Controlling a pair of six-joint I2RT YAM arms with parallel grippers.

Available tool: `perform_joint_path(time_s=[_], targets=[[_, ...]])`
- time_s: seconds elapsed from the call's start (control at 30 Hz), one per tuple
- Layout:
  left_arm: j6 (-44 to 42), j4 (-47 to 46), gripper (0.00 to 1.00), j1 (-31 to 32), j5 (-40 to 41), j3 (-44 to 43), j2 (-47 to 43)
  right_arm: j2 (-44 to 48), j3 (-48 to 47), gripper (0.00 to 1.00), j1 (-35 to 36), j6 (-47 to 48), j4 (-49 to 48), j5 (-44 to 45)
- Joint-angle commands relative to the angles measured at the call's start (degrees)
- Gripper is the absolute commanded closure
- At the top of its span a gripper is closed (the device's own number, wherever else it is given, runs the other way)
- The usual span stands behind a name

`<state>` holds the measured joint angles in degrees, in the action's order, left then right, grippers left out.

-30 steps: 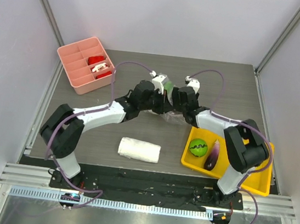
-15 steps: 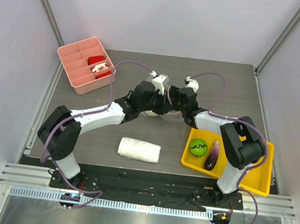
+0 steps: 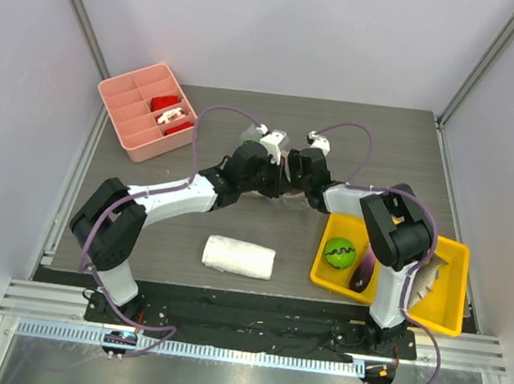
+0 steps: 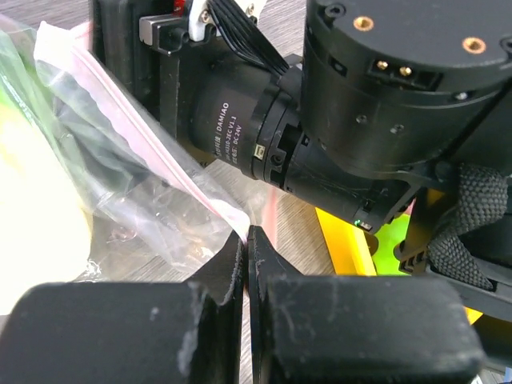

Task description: Open the zip-top bag and remove the fake food

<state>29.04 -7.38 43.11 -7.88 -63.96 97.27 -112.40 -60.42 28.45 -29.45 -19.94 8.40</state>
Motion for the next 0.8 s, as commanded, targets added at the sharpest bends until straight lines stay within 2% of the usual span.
perform_joint_path(time_s=[0.0, 0.1, 0.13, 0.23, 0.43, 0.53, 0.63, 0.7, 0.77], targets=[[-1.0, -0.4, 1.0, -0.3, -1.4, -0.5, -0.9, 2.3, -1.7, 0.65, -0.7, 1.7, 1.2, 1.1], [-0.7, -0.3, 1.0, -1.7, -1.2, 0.7, -1.5, 7.8, -4.7, 0.71, -0.6, 1.9, 9.8, -0.6], [-0.6, -0.4, 1.0, -2.1, -1.3, 1.0, -1.5, 9.0, -5.7, 0.71, -0.5, 1.9, 15.8, -3.0], [-0.7, -0.4, 1.0, -3.6, -1.3, 2.2, -2.1, 15.0, -7.9, 0.72, -0.3, 0.8, 25.9, -5.1], [-1.1, 1.0, 1.0, -5.2, -1.5, 2.3, -3.1, 29.2, -3.4, 0.72, -0.5, -1.2, 34.0, -11.0], [-1.4, 2.1, 1.0, -5.5, -1.3, 2.1, -4.3, 35.4, -1.6, 0.72, -0.7, -0.6, 42.7, -5.6], [-1.9, 2.7, 1.0, -5.4, -2.0, 2.4, -5.4, 44.5, 5.0, 0.71, -2.3, -2.7, 51.3, 8.0], [-2.4, 2.6, 1.0, -5.4, -2.9, 2.8, -5.9, 51.6, 8.6, 0.7, -6.4, -3.9, 54.0, 13.3], [-2.7, 2.1, 1.0, -5.4, -4.7, 3.0, -6.6, 56.9, 13.5, 0.69, -9.4, -5.6, 57.4, 14.2]])
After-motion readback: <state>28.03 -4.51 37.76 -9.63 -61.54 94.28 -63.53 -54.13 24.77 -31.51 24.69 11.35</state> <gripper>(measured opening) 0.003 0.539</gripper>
